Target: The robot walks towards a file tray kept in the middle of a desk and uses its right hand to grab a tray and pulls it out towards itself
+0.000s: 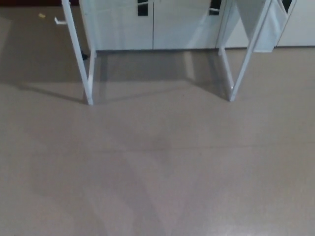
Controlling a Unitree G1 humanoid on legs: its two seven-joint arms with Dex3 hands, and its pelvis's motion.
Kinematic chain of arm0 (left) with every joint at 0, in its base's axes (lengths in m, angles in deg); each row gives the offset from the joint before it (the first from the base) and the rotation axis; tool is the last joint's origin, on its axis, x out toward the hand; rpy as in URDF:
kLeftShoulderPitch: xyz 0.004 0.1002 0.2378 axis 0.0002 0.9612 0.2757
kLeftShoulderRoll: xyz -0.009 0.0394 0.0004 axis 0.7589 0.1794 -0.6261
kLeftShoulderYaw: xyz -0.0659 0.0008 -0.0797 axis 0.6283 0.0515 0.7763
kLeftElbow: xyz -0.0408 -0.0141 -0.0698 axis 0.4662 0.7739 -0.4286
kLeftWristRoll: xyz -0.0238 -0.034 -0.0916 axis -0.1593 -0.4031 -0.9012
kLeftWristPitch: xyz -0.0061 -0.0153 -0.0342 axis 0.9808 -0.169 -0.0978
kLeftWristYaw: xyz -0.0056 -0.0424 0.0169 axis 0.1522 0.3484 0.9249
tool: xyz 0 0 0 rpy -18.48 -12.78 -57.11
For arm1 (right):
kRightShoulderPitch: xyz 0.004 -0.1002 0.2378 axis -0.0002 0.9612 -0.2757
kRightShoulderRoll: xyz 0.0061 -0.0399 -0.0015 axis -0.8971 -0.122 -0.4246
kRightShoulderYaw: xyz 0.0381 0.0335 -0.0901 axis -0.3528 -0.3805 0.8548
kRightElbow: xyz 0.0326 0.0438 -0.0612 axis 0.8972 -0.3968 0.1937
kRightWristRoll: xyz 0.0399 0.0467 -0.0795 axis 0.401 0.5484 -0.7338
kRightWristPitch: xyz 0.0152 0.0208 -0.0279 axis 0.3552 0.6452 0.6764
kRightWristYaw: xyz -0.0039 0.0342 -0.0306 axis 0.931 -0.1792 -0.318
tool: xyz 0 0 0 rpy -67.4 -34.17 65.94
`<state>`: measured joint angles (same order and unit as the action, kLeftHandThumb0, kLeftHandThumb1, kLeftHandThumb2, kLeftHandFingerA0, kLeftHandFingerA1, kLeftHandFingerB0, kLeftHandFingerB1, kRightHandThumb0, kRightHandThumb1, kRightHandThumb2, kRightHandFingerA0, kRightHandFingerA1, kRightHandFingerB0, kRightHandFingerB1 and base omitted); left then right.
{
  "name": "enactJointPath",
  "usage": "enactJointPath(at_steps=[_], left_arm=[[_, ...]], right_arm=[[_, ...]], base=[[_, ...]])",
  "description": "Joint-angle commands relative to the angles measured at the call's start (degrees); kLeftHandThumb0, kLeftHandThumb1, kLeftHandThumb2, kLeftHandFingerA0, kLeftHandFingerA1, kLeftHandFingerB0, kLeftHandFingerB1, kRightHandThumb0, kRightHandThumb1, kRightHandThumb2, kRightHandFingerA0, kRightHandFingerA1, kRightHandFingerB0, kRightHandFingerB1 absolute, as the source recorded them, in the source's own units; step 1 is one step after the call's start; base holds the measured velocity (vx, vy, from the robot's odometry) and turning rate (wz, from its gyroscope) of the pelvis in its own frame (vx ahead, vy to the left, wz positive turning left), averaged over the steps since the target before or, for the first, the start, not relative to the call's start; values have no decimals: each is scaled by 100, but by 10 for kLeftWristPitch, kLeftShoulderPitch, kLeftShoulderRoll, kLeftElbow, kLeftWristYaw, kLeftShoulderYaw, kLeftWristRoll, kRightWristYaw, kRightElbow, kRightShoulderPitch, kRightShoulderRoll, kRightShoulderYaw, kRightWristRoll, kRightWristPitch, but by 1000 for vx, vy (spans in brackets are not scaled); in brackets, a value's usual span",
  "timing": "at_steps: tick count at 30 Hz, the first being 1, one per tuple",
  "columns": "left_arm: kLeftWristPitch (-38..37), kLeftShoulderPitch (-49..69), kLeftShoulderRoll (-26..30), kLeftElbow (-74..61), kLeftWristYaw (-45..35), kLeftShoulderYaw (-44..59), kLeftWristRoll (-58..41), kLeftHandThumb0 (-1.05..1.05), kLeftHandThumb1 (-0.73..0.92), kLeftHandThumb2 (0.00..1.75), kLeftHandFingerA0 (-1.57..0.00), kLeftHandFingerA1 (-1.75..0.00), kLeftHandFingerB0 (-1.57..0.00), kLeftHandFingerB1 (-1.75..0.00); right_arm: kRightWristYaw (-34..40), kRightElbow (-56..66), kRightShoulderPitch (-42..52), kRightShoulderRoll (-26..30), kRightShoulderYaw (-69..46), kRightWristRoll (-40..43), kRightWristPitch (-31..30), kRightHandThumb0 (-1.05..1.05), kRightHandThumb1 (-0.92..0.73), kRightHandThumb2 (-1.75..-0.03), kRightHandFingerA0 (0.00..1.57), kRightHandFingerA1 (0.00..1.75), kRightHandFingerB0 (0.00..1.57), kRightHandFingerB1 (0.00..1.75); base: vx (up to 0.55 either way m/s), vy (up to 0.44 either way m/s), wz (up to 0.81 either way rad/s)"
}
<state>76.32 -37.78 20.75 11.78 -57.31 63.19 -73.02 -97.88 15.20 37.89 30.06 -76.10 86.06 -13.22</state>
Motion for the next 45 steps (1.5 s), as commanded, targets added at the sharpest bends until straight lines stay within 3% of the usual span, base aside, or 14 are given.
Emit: enactJointPath(at_steps=[1, 4, 5, 6, 7, 8, 10, 11, 25, 26, 31, 32, 34, 45], left_arm=[[-20, 6, 7, 6, 4, -5, 6, -20, 26, 91, -26, -56, -20, -52], [-22, 14, 7, -1, 0, -5, 3, -22, 25, 90, -28, -56, -21, -53], [-23, 12, 7, 4, 2, -5, 4, -26, 30, 78, -40, -40, -32, -35], [-22, 10, 8, 9, 3, -6, 5, -25, 24, 89, -29, -57, -22, -53], [-21, 8, 8, 10, 3, -6, 5, -24, 24, 89, -31, -57, -22, -53], [-22, 7, 8, 9, 6, -8, 6, -26, 30, 77, -44, -40, -33, -35], [-22, 7, 8, 8, 6, -10, 6, -25, 31, 77, -43, -40, -34, -35], [-24, 7, 9, 8, 4, -10, 5, -25, 31, 77, -42, -40, -33, -35], [-25, 6, 8, 7, 21, -21, 10, -23, 30, 77, -47, -40, -41, -37], [-23, 4, 9, 9, 17, -20, 8, -23, 29, 76, -46, -40, -40, -37], [-27, 6, 12, 8, 19, -30, 16, -26, 31, 76, -45, -39, -38, -36], [-27, 6, 13, 8, 17, -30, 15, -25, 31, 76, -45, -39, -38, -36], [-24, 8, 12, 6, 15, -28, 10, -24, 30, 76, -45, -40, -39, -36], [-27, -2, 12, 14, 15, -30, 12, -26, 30, 76, -45, -40, -39, -37]], right_arm=[[7, 8, 10, 8, 5, 2, 13, -25, -52, -55, 60, 53, 32, 39], [1, -3, 8, 13, 4, 6, 10, -24, -52, -55, 58, 53, 30, 39], [0, -14, 3, 16, 4, 6, 12, -25, -51, -54, 60, 53, 31, 39], [1, -15, 3, 16, 6, 3, 14, -27, -53, -57, 59, 54, 31, 41], [4, -14, 3, 16, 7, 2, 15, -25, -51, -55, 58, 52, 32, 39], [6, -12, 4, 14, 7, 3, 16, -31, -44, -65, 55, 58, 30, 46], [-2, -14, 4, 14, 5, 7, 18, -30, -44, -64, 53, 57, 29, 45], [-6, -12, 4, 14, 4, 11, 15, -24, -51, -55, 57, 53, 31, 39], [1, -14, 6, 19, 15, 1, 16, -26, -52, -55, 57, 51, 33, 39], [0, -12, 7, 18, 15, 2, 17, -32, -45, -66, 54, 58, 30, 45], [8, -25, 0, 18, 12, 4, 15, -32, -42, -64, 55, 58, 31, 45], [7, -28, -1, 18, 12, 5, 16, -26, -49, -54, 57, 52, 33, 39], [5, -22, 5, 18, 15, 4, 18, -32, -44, -65, 53, 58, 30, 46], [3, -22, 2, 20, 20, 4, 19, -25, -53, -55, 57, 51, 32, 39]], base=[[225, 47, 16], [256, -38, 10], [196, -158, 8], [276, -206, 16], [316, -236, 21], [398, -254, 20], [292, -335, 14], [263, -338, 32], [354, -34, -4], [571, 101, 11], [311, 16, 10], [308, -65, 14], [273, -140, 9], [373, -255, 10]])
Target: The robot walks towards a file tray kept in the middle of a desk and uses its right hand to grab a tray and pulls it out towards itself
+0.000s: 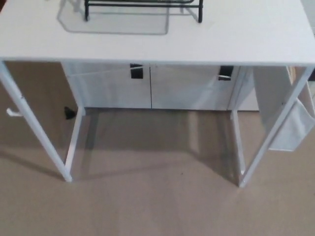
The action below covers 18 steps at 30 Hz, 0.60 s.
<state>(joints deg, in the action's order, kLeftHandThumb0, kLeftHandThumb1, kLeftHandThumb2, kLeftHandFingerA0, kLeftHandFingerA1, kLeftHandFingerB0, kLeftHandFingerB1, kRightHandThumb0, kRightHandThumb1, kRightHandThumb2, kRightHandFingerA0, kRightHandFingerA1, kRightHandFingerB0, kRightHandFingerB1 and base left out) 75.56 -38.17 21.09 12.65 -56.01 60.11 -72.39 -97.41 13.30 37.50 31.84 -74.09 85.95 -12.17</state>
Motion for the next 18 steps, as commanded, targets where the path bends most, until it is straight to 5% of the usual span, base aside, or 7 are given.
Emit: enactJointPath(at_steps=[1, 10, 18], left_arm=[[-19, 2, 8, 3, 2, 0, 6, -25, 30, 77, -44, -40, -39, -37], [-18, 0, 9, 7, 3, 0, 10, -26, 30, 76, -45, -39, -40, -37], [-12, 8, 13, 1, -2, -12, 19, -26, 30, 75, -49, -40, -37, -36]], right_arm=[[3, -2, 5, 2, 2, 3, 7, -27, -52, -55, 58, 51, 34, 39], [5, -9, 6, 1, 5, 3, 11, -28, -51, -55, 56, 51, 33, 38], [-1, -25, 10, 4, 5, 2, 21, -27, -52, -55, 56, 52, 32, 38]], base=[[248, -42, -6], [413, 162, -15], [170, 67, 4]])
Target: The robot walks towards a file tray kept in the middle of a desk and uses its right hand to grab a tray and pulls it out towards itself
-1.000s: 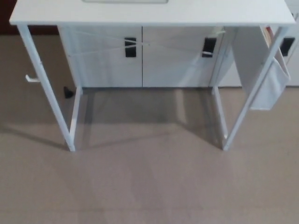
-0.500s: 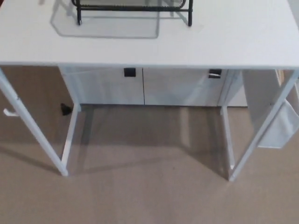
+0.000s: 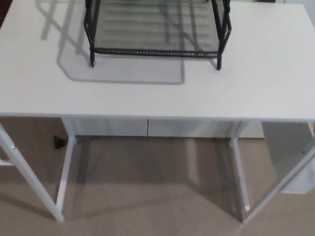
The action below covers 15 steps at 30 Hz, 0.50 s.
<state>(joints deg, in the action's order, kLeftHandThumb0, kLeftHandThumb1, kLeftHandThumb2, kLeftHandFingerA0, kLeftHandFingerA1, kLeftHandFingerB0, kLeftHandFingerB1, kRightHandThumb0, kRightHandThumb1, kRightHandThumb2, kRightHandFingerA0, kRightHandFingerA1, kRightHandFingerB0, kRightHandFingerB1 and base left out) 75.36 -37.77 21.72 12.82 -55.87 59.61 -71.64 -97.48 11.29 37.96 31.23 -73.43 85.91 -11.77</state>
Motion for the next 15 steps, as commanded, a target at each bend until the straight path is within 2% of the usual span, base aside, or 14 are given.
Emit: enactJointPath(at_steps=[1, 2, 3, 4, 11, 12, 13, 14, 15], left_arm=[[-4, 4, 9, 0, -11, -10, 11, -26, 31, 74, -45, -40, -35, -36], [0, 3, 12, 1, -12, -18, 18, -27, 32, 71, -46, -40, -35, -35], [6, 3, 15, 2, -17, -23, 21, -27, 31, 71, -46, -41, -33, -36], [9, 2, 17, 2, -17, -30, 26, -29, 31, 70, -46, -41, -32, -36], [13, 5, 22, 9, -15, -53, 33, -20, 30, 67, -47, -42, -33, -36], [12, 6, 23, 11, -15, -54, 34, -21, 30, 66, -48, -43, -33, -36], [10, 7, 23, 11, -15, -55, 35, -24, 29, 66, -51, -43, -33, -36], [9, 7, 24, 10, -16, -56, 36, -24, 29, 66, -51, -43, -33, -36], [8, 8, 24, 10, -20, -58, 38, -26, 30, 66, -52, -44, -33, -36]], right_arm=[[-9, 7, 14, 7, -3, 7, 21, -21, -34, -84, 47, 66, 20, 53], [0, 12, 19, 5, 0, 2, 23, -27, -53, -56, 56, 54, 32, 40], [-6, 13, 23, 5, 0, 4, 25, -22, -34, -84, 48, 66, 20, 53], [-7, 14, 24, 5, 0, 4, 25, -28, -51, -55, 54, 53, 31, 39], [1, 5, 22, 6, -1, 4, 15, -26, -52, -55, 54, 53, 31, 39], [-3, 13, 29, 3, 0, 5, 19, -27, -52, -55, 56, 53, 31, 39], [-3, 18, 33, 3, 1, 5, 20, -21, -37, -85, 45, 64, 19, 52], [-3, 22, 36, 2, 2, 4, 21, -21, -37, -85, 45, 64, 19, 52], [2, 13, 30, 6, 6, -2, 20, -29, -53, -55, 55, 51, 32, 38]], base=[[128, -44, 6], [105, -77, 2], [108, -113, 6], [32, -132, 6], [174, -130, 4], [43, -69, -7], [0, 0, 0], [0, 0, 0], [0, 0, 0]])
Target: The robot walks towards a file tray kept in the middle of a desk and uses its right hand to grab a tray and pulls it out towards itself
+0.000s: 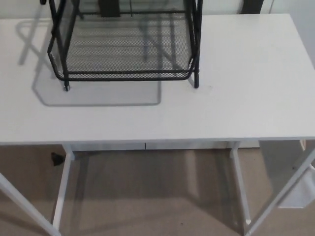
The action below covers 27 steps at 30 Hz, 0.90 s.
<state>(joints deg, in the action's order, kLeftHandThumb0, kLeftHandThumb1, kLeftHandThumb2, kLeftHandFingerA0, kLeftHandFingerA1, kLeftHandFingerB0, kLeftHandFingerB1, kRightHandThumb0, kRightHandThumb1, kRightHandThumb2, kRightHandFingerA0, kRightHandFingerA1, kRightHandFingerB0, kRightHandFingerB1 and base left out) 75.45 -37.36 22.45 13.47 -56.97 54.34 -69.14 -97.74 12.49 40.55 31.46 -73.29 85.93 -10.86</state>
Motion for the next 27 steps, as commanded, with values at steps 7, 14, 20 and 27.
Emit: enactJointPath(at_steps=[7, 14, 20, 27], left_arm=[[13, 1, 18, 4, -19, -8, 12, -25, 31, 66, -49, -42, -30, -35], [9, 4, 19, 0, -20, -10, 12, -22, 18, 81, -42, -62, -21, -52], [7, 1, 17, 5, -18, -7, 11, -26, 27, 66, -54, -45, -33, -36], [10, 1, 20, 0, -23, -11, 13, -23, 28, 68, -55, -44, -32, -35]], right_arm=[[10, -24, -8, 9, 4, -4, 12, -31, -53, -56, 55, 51, 33, 39], [11, -10, 1, 4, 4, 0, 14, -27, -55, -56, 59, 52, 34, 39], [7, -19, -4, 7, 5, -3, 17, -31, -53, -56, 55, 52, 33, 40], [8, -16, -1, 6, 10, -5, 18, -30, -53, -56, 55, 53, 32, 40]], base=[[4, 56, -4], [103, 40, 4], [149, -69, 9], [13, -35, 12]])
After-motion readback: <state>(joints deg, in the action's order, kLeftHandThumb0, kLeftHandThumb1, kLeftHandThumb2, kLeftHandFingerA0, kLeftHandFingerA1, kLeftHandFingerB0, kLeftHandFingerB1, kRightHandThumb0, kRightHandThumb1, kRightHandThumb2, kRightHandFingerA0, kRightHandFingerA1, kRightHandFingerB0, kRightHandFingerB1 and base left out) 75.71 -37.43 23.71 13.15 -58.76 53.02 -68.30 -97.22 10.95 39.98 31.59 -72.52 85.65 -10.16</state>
